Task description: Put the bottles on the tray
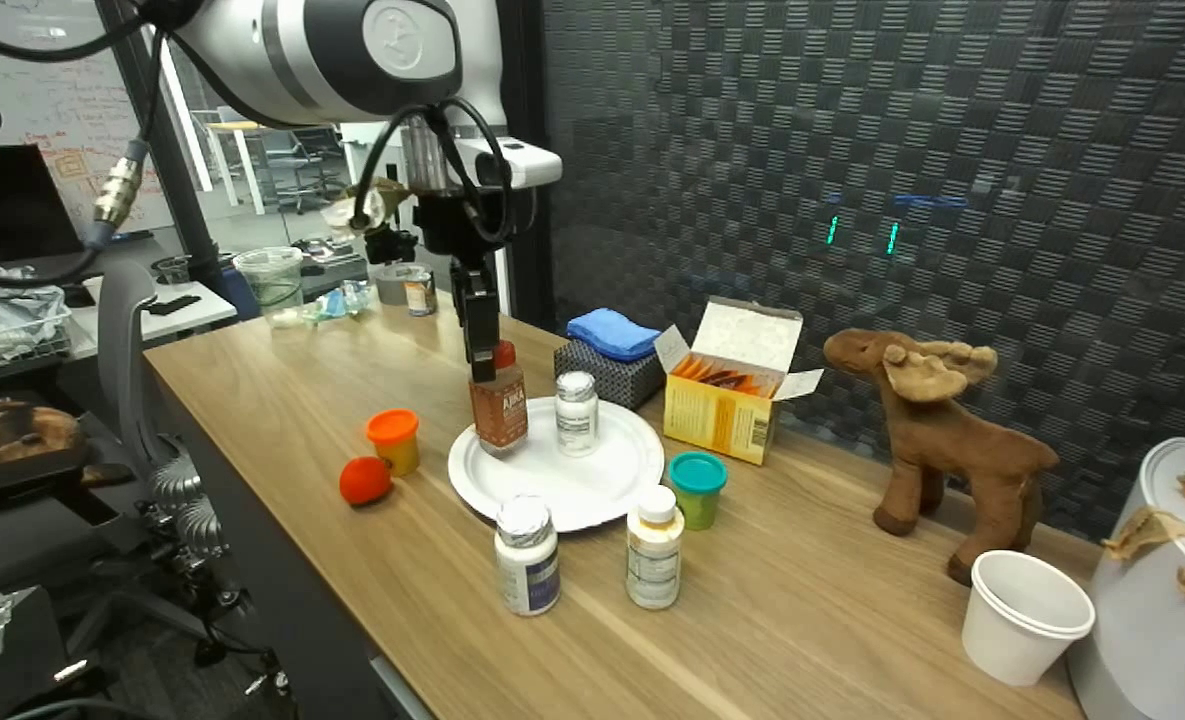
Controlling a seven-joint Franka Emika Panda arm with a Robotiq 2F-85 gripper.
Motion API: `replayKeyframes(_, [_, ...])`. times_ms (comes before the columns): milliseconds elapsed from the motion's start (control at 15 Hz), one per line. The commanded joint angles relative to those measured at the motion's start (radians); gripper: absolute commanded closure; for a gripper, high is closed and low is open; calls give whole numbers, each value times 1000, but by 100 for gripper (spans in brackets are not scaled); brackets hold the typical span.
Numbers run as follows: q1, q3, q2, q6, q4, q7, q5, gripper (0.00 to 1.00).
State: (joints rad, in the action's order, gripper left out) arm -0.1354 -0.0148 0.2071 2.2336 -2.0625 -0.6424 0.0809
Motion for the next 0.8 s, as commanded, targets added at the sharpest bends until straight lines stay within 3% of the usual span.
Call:
replayKeyframes(0, [6,-5,4,3,9,-58,24,77])
replayKeyframes(733, [20,-10,75,26,80,-79,-1,77])
